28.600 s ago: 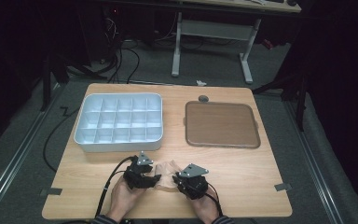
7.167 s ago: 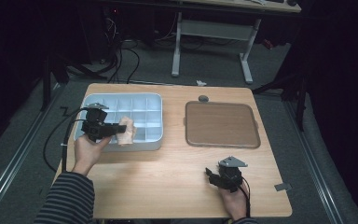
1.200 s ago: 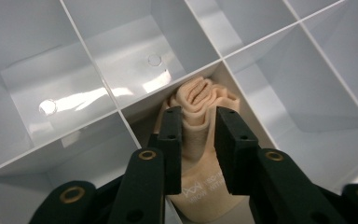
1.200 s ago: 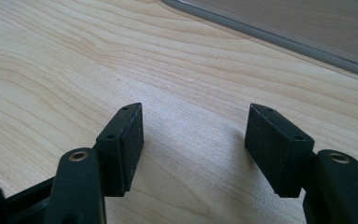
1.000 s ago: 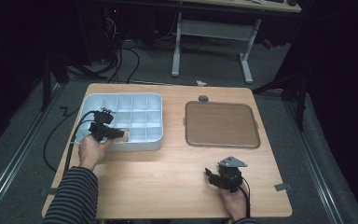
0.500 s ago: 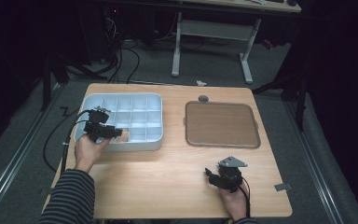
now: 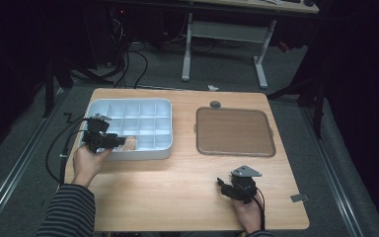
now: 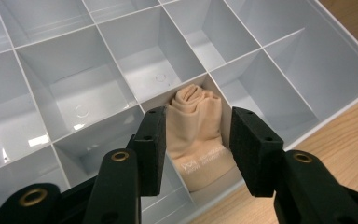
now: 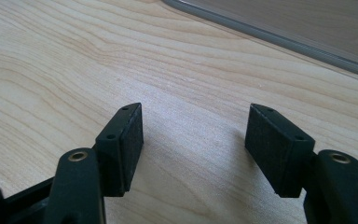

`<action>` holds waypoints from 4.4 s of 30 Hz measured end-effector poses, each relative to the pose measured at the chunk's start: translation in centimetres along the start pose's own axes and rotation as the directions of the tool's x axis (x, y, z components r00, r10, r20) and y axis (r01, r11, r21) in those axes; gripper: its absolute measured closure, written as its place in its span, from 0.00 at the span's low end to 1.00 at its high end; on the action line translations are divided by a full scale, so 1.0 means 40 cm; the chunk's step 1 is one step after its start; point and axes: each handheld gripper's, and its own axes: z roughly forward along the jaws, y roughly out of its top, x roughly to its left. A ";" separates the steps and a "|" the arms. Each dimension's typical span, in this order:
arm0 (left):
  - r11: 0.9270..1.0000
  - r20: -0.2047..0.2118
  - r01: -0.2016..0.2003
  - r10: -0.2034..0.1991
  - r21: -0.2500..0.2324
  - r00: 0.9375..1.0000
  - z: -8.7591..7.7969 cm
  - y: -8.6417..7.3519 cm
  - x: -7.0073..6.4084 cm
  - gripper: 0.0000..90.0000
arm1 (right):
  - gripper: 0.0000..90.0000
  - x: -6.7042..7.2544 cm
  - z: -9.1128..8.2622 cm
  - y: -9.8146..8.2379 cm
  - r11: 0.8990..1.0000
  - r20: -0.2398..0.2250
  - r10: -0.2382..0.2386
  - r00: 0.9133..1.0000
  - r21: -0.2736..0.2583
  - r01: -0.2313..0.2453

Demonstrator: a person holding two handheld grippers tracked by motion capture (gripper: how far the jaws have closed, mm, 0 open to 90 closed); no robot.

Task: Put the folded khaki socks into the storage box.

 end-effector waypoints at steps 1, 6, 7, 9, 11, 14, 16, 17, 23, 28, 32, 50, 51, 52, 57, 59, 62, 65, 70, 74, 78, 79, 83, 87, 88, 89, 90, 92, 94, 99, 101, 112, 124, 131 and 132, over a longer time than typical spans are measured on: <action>1.000 -0.002 -0.001 0.001 0.000 1.000 -0.002 -0.002 -0.001 0.63 | 0.41 0.000 0.000 0.000 1.000 0.000 0.000 1.000 0.000 0.000; 1.000 0.004 0.003 -0.003 -0.016 1.000 -0.017 -0.011 -0.001 0.63 | 0.41 0.000 0.000 0.000 1.000 -0.001 0.000 1.000 0.000 0.000; 1.000 0.004 0.003 -0.003 -0.015 1.000 -0.018 -0.013 0.000 0.63 | 0.41 0.000 0.000 0.000 1.000 -0.001 0.001 1.000 0.000 -0.001; 1.000 0.001 0.005 -0.005 -0.018 1.000 -0.021 -0.018 0.002 0.63 | 0.41 0.000 0.000 0.000 1.000 -0.001 0.000 1.000 0.000 0.000; 1.000 -0.003 0.008 -0.008 -0.019 1.000 -0.024 -0.022 0.005 0.63 | 0.41 0.000 0.000 0.000 1.000 -0.001 0.000 1.000 0.000 0.000; 1.000 -0.007 0.017 -0.018 -0.026 1.000 -0.030 -0.029 0.011 0.63 | 0.41 0.000 0.000 0.000 1.000 -0.001 0.001 1.000 0.000 -0.001; 0.999 -0.006 0.020 -0.020 -0.031 1.000 -0.036 -0.033 0.013 0.63 | 0.41 0.000 0.000 0.000 1.000 -0.001 0.001 1.000 0.000 -0.001; 0.999 -0.006 0.018 -0.019 -0.033 1.000 -0.039 -0.035 0.013 0.63 | 0.41 0.000 0.000 0.000 1.000 -0.001 0.000 1.000 0.000 0.000; 0.998 -0.004 0.021 -0.021 -0.051 1.000 -0.053 -0.045 0.014 0.63 | 0.41 0.000 0.000 0.000 1.000 0.000 0.000 1.000 0.000 0.000; 0.998 -0.001 0.025 -0.026 -0.059 1.000 -0.059 -0.061 0.016 0.63 | 0.41 0.000 0.000 0.000 1.000 0.000 0.000 1.000 0.000 0.000; 0.998 0.000 0.026 -0.026 -0.064 1.000 -0.069 -0.071 0.018 0.62 | 0.41 0.000 0.000 0.000 1.000 0.000 0.000 1.000 0.000 0.000; 0.993 0.000 0.006 -0.006 -0.122 1.000 -0.109 -0.104 0.006 0.62 | 0.41 0.000 0.000 0.000 1.000 0.000 0.000 1.000 0.000 0.000; 0.992 0.002 0.006 -0.006 -0.128 1.000 -0.112 -0.106 0.006 0.62 | 0.41 0.000 0.000 0.000 1.000 0.000 0.000 1.000 0.000 0.000; 0.990 0.004 0.012 -0.011 -0.140 1.000 -0.116 -0.108 0.005 0.61 | 0.41 0.000 0.000 0.000 1.000 0.000 0.000 1.000 0.000 0.000; 0.987 0.010 0.017 -0.015 -0.160 1.000 -0.128 -0.117 0.003 0.61 | 0.41 0.000 0.000 0.000 1.000 0.000 0.000 1.000 0.000 0.000; 0.987 0.009 0.016 -0.014 -0.162 1.000 -0.130 -0.120 0.001 0.61 | 0.41 0.000 0.000 0.000 1.000 0.000 0.000 1.000 0.000 0.000; 0.986 0.012 0.016 -0.014 -0.164 1.000 -0.132 -0.125 0.000 0.61 | 0.41 0.000 0.000 0.000 1.000 0.000 0.000 1.000 0.000 0.000; 0.986 0.019 0.020 -0.017 -0.166 1.000 -0.133 -0.131 -0.001 0.61 | 0.41 0.000 0.000 0.000 1.000 0.000 0.000 1.000 0.000 0.000; 0.983 0.024 0.036 -0.032 -0.179 0.999 -0.134 -0.146 -0.002 0.60 | 0.41 0.000 0.000 0.000 1.000 0.000 0.001 1.000 0.000 -0.001; 0.980 0.030 0.049 -0.045 -0.192 0.999 -0.138 -0.159 -0.002 0.59 | 0.41 0.000 0.000 0.000 1.000 0.000 0.001 1.000 0.000 -0.001; 0.980 0.036 0.053 -0.047 -0.193 0.998 -0.137 -0.168 -0.005 0.59 | 0.41 0.000 0.000 0.000 1.000 0.000 0.000 1.000 0.000 0.000; 0.979 0.040 0.055 -0.048 -0.194 0.998 -0.136 -0.171 -0.006 0.59 | 0.41 0.000 0.000 0.000 1.000 0.000 0.000 1.000 0.000 0.000; 0.979 0.048 0.061 -0.053 -0.194 0.997 -0.132 -0.180 -0.009 0.58 | 0.41 0.000 0.000 0.000 1.000 0.000 0.000 1.000 0.000 0.000; 0.979 0.053 0.064 -0.055 -0.191 0.997 -0.129 -0.190 -0.011 0.58 | 0.41 0.000 0.000 0.000 1.000 0.000 0.000 1.000 0.000 0.000; 0.979 0.053 0.065 -0.056 -0.193 0.997 -0.128 -0.192 -0.011 0.58 | 0.41 0.000 0.000 0.000 1.000 0.000 0.000 1.000 0.000 0.000; 0.979 0.056 0.069 -0.059 -0.191 0.997 -0.127 -0.194 -0.011 0.58 | 0.41 0.000 0.000 0.000 1.000 0.000 0.000 1.000 0.000 0.000; 0.979 0.058 0.069 -0.059 -0.190 0.997 -0.126 -0.195 -0.011 0.58 | 0.41 0.000 0.000 0.000 1.000 0.000 0.000 1.000 0.000 0.000; 0.979 0.062 0.073 -0.062 -0.191 0.996 -0.123 -0.198 -0.012 0.57 | 0.41 0.000 0.000 0.000 1.000 0.000 0.000 1.000 0.000 0.000; 0.979 0.064 0.072 -0.061 -0.190 0.996 -0.121 -0.200 -0.013 0.57 | 0.41 0.000 0.000 0.000 1.000 0.000 0.000 1.000 0.000 0.000; 0.978 0.075 0.078 -0.064 -0.193 0.995 -0.115 -0.206 -0.019 0.57 | 0.41 0.000 0.000 0.000 1.000 0.000 0.000 1.000 0.000 0.000; 0.978 0.082 0.080 -0.065 -0.192 0.995 -0.114 -0.208 -0.020 0.56 | 0.41 0.000 0.000 0.000 1.000 0.000 0.000 1.000 0.000 0.000; 0.975 0.119 0.098 -0.076 -0.198 0.990 -0.102 -0.219 -0.032 0.55 | 0.41 0.000 0.000 0.000 1.000 0.000 0.000 1.000 0.000 0.000; 0.976 0.132 0.109 -0.085 -0.190 0.988 -0.087 -0.237 -0.040 0.54 | 0.41 0.000 0.000 0.000 1.000 0.000 0.000 1.000 0.000 0.000; 0.976 0.137 0.113 -0.088 -0.184 0.987 -0.074 -0.246 -0.047 0.54 | 0.41 0.000 0.000 0.000 1.000 0.000 0.000 1.000 0.000 0.000; 0.977 0.137 0.112 -0.087 -0.182 0.987 -0.073 -0.247 -0.048 0.54 | 0.41 0.000 0.000 0.000 1.000 0.000 0.000 1.000 0.000 0.000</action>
